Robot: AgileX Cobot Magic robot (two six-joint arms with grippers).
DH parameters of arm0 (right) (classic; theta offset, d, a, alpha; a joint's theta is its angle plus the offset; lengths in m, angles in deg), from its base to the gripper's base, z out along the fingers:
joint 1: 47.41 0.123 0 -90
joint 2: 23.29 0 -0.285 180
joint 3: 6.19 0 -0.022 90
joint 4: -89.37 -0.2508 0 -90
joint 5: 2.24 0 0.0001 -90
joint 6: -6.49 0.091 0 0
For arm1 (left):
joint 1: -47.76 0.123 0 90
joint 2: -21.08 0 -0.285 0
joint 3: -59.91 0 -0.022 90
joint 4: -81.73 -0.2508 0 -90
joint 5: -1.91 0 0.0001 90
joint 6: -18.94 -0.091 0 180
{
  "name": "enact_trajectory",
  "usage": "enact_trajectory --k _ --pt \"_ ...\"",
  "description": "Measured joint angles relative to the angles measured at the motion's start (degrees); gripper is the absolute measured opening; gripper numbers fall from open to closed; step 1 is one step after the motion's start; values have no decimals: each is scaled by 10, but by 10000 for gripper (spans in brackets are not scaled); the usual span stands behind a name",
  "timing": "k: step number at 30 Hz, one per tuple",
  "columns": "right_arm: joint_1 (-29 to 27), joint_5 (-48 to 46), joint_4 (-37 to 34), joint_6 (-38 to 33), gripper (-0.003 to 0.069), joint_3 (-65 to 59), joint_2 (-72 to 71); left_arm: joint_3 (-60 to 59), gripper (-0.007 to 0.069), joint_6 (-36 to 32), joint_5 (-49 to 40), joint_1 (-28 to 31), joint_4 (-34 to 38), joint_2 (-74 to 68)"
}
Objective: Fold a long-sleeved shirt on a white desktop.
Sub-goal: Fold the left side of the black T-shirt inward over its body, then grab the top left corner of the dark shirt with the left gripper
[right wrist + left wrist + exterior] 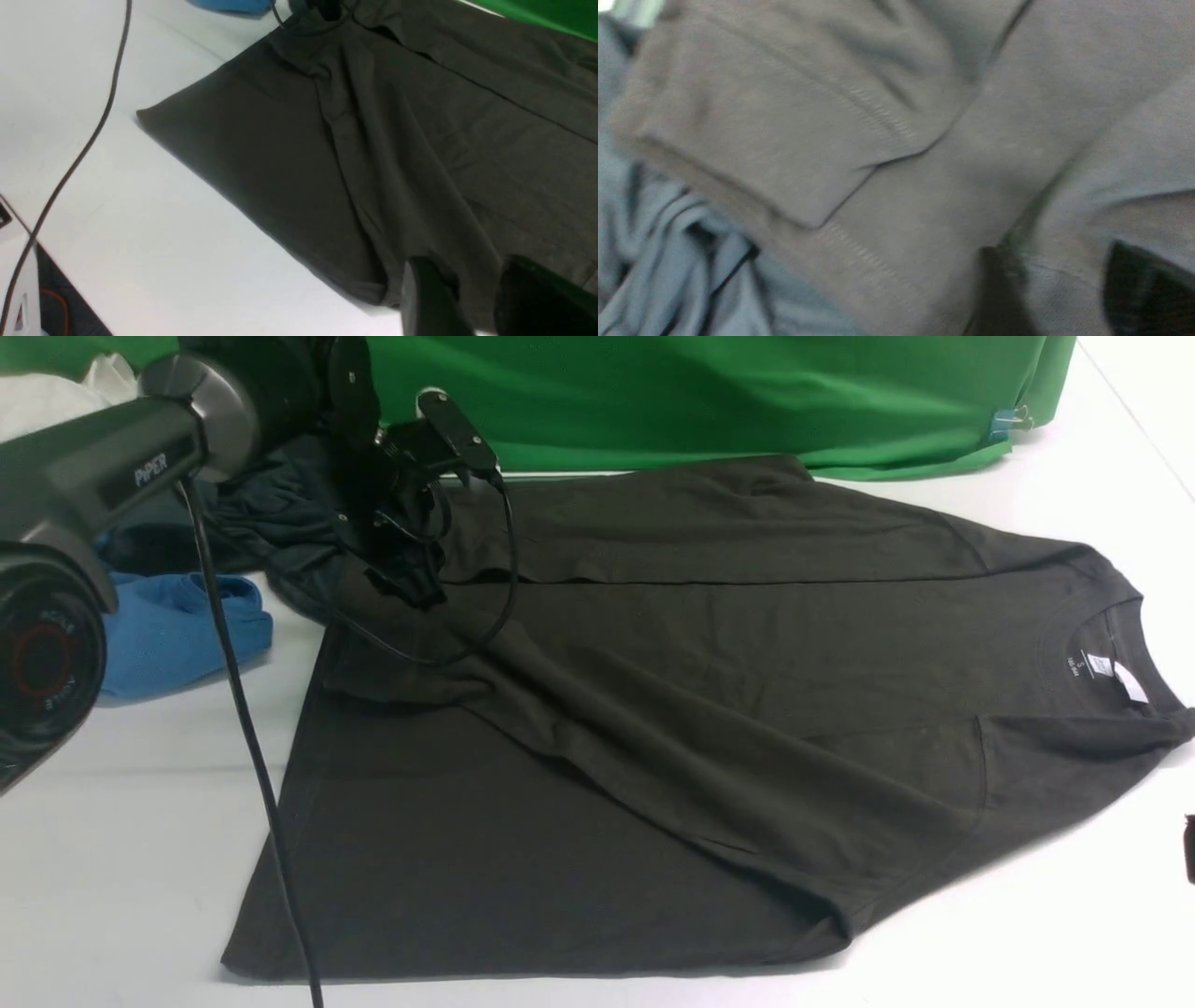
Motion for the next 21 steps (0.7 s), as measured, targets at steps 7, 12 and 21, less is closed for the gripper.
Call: enact_trajectory --k 7,12,21 --pt "0 0 9 -1 271 0 26 -1 581 93 -31 0 -23 43" --pt "0 0 38 -9 335 0 103 -68 227 105 -89 -10 18 130" --pt "-78 29 -41 -140 345 23 278 -310 14 126 -41 -28 120 315"
